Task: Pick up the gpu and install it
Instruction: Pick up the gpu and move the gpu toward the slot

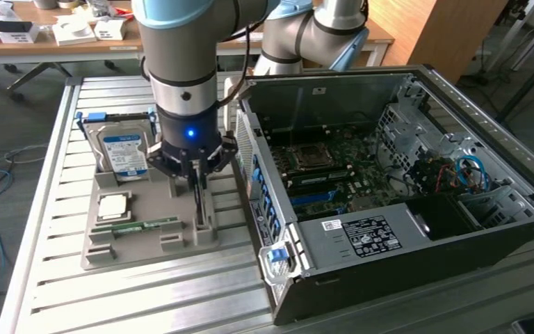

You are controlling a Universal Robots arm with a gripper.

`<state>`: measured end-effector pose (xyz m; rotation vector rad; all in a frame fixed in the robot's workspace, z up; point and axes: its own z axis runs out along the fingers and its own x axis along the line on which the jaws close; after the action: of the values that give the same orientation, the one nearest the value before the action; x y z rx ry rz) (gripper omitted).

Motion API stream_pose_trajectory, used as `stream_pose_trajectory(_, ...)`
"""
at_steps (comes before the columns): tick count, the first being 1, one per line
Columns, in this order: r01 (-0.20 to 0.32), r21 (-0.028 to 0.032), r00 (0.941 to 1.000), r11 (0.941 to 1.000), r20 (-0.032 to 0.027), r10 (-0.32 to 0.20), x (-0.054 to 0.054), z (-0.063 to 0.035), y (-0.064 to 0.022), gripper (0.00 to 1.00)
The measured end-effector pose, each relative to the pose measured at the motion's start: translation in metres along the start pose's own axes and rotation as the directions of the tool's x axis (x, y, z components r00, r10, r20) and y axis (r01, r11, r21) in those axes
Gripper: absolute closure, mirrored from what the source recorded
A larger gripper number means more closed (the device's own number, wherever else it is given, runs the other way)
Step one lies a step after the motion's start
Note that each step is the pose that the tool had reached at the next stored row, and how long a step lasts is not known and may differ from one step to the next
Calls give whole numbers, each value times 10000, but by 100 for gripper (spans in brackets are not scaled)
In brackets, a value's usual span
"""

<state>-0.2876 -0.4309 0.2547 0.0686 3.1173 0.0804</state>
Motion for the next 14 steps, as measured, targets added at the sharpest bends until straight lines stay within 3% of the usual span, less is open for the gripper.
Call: stream_pose_trajectory(14, 2, 1, 10000, 10000, -1, -2, -10, -464, 24, 74)
